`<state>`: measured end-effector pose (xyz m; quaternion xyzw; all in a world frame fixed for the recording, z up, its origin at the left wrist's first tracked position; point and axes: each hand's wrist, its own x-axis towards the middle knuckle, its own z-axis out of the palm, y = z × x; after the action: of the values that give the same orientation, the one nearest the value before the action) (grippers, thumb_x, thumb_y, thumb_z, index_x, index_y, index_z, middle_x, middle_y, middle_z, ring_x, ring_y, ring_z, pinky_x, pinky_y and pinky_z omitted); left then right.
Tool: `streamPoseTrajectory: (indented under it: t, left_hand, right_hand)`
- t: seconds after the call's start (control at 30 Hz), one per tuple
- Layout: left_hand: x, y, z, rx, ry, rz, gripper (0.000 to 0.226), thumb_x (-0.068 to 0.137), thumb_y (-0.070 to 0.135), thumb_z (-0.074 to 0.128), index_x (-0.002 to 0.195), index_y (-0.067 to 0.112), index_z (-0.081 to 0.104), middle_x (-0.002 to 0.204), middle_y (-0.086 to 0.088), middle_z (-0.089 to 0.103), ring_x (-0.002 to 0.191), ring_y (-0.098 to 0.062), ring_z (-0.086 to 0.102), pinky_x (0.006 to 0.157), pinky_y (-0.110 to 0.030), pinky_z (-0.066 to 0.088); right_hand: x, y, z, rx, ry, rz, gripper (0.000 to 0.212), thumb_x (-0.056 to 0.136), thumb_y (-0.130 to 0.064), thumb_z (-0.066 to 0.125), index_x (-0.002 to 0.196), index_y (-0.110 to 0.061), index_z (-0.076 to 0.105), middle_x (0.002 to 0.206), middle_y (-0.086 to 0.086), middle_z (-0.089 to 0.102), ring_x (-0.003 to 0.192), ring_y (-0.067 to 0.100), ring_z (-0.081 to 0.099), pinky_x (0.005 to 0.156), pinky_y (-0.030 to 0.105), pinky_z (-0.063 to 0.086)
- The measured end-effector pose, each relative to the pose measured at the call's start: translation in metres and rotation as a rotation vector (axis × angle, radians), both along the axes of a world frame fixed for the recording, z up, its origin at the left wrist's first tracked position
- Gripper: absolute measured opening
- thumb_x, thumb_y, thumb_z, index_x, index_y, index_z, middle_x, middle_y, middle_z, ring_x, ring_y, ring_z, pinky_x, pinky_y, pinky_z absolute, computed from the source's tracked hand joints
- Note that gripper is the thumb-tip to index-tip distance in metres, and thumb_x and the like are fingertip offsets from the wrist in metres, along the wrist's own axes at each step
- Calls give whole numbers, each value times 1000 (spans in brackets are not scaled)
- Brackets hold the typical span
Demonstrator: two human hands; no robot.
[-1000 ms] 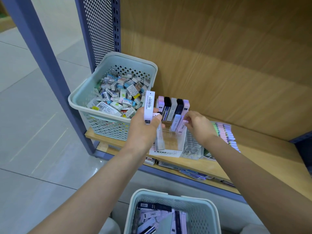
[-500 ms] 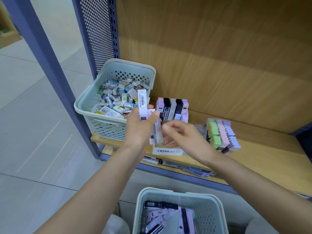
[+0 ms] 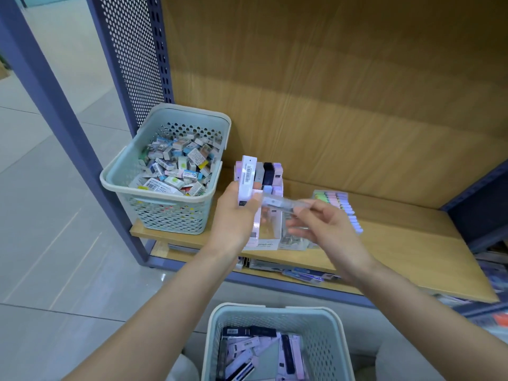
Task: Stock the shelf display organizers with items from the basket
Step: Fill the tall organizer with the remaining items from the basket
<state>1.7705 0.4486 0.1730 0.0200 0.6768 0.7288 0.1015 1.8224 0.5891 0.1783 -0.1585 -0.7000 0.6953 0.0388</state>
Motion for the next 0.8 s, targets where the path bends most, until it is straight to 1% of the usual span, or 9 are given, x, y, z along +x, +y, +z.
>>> streamPoseTrajectory:
  t: [0.07,0.1,0.23,0.3,0.43,0.53,0.67,0.73,0.8]
  left_hand:
    - [1,4,0,-4,7,-8,18,98,11,45,109,22,55,87,8,63,72,-1,61,61,-15,51]
    - [1,6,0,-5,5,-14,20,98,9,44,109,22,55,87,8,63,71,-1,61,58,-13,51]
    - [-2,13,-2,-25,2,-23,19,97,7,45,102,22,56,88,2,65,73,-8,63,57,-13,52]
    - [-3,18,-4,-44,2,-29,23,97,7,46,92,27,56,86,3,66,70,-6,64,61,-16,54]
    - [-8,28,-9,-86,5,-43,24,97,8,47,89,29,57,86,5,68,75,-9,66,73,-26,56]
    - [-13,33,-11,-100,12,-37,25,97,9,47,88,30,57,83,6,68,77,-11,67,73,-26,56]
    - [-18,37,-14,-91,0,-45,26,97,8,47,88,30,57,85,3,68,76,-12,67,73,-26,57]
    - [-20,39,-15,-86,-9,-54,27,97,8,46,87,30,57,84,4,68,75,-11,67,72,-25,56]
    - [-22,41,-16,-76,-14,-56,27,96,6,46,87,29,57,83,4,68,72,-9,66,69,-23,57]
  right_hand:
    - [-3,23,-1,49,60,-104,9,91,-7,56,94,-7,64,77,6,67,66,7,66,66,15,54]
    - [-7,36,-4,132,80,-149,9,92,-6,56,94,-9,64,79,6,66,65,5,66,67,16,55]
    - [-29,87,-31,785,52,-157,19,95,-9,52,105,-10,67,100,9,69,80,14,67,74,20,51]
    - [-41,104,-45,975,15,-109,20,94,-12,55,109,-8,68,104,9,69,88,20,66,77,21,44]
    - [-63,115,-65,1128,-103,6,17,93,-17,57,108,-11,63,101,5,69,95,24,64,78,36,52]
    - [-74,113,-74,1264,-177,110,17,95,-21,54,109,-14,60,104,2,67,95,24,62,71,32,48]
    - [-87,113,-84,1316,-173,183,14,95,-22,53,105,-18,61,104,2,67,99,22,57,64,28,40]
    - [-93,115,-91,1346,-187,221,15,94,-22,54,105,-19,63,105,2,66,108,22,52,67,28,39]
    - [-97,116,-96,1418,-201,273,17,93,-22,54,105,-20,66,108,3,64,112,23,47,79,32,40]
